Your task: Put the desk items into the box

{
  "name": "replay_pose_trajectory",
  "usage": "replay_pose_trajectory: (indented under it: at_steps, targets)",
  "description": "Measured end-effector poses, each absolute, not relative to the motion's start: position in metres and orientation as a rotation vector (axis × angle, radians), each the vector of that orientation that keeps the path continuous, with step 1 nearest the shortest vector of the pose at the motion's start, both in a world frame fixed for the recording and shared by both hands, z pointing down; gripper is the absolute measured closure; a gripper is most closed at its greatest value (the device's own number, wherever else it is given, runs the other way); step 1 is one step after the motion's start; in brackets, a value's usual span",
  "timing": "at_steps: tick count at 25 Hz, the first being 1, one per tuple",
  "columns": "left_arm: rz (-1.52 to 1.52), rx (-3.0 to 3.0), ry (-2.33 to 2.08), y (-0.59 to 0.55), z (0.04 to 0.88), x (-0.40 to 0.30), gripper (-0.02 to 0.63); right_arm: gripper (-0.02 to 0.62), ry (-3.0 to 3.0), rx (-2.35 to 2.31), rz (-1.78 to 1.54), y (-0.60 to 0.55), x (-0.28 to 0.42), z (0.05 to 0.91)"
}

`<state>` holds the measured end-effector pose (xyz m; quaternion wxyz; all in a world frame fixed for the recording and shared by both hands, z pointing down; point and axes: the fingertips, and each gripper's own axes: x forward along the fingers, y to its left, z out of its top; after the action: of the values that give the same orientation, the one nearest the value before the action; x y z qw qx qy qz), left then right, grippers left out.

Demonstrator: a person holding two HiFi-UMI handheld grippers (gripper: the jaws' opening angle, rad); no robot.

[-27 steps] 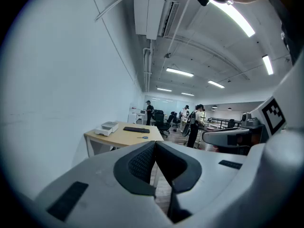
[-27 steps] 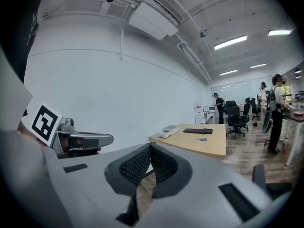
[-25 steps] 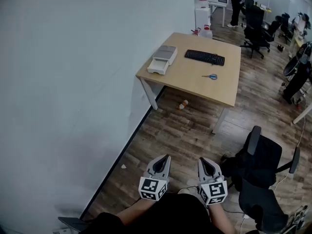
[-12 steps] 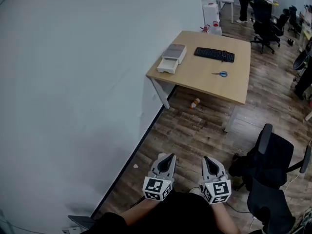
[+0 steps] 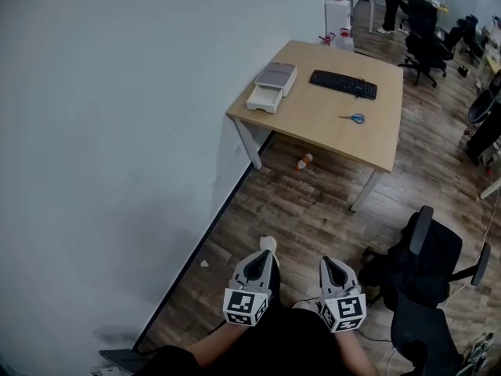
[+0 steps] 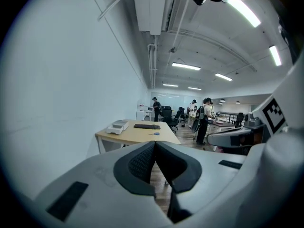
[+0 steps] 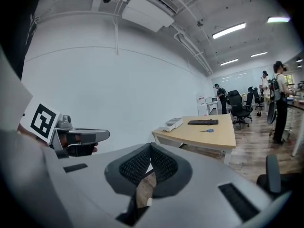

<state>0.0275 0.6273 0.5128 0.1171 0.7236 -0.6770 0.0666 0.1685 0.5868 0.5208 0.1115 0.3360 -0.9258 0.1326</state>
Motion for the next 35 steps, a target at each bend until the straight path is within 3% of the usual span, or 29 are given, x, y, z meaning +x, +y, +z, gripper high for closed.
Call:
replay_pose_trajectory:
  at_steps: [11,23,35]
  targets:
    - [0.138,2.167,-1.859,0.502,0.532,-0.028,0.591,0.536,-2.549,1.118,0.431,0.479,0.131,0.548]
    - [0.09,2.222,-1.649,0.357,0.54,-0.115,0.591,0.537,-2.499,1.141,0.339,0.32,0.019,0.532]
    - [0.097,2.322,-1.511,0.272,0.544,-0.165,0.591,0.537,-2.435,1.162,0.374,0.255,-0.05,0.538]
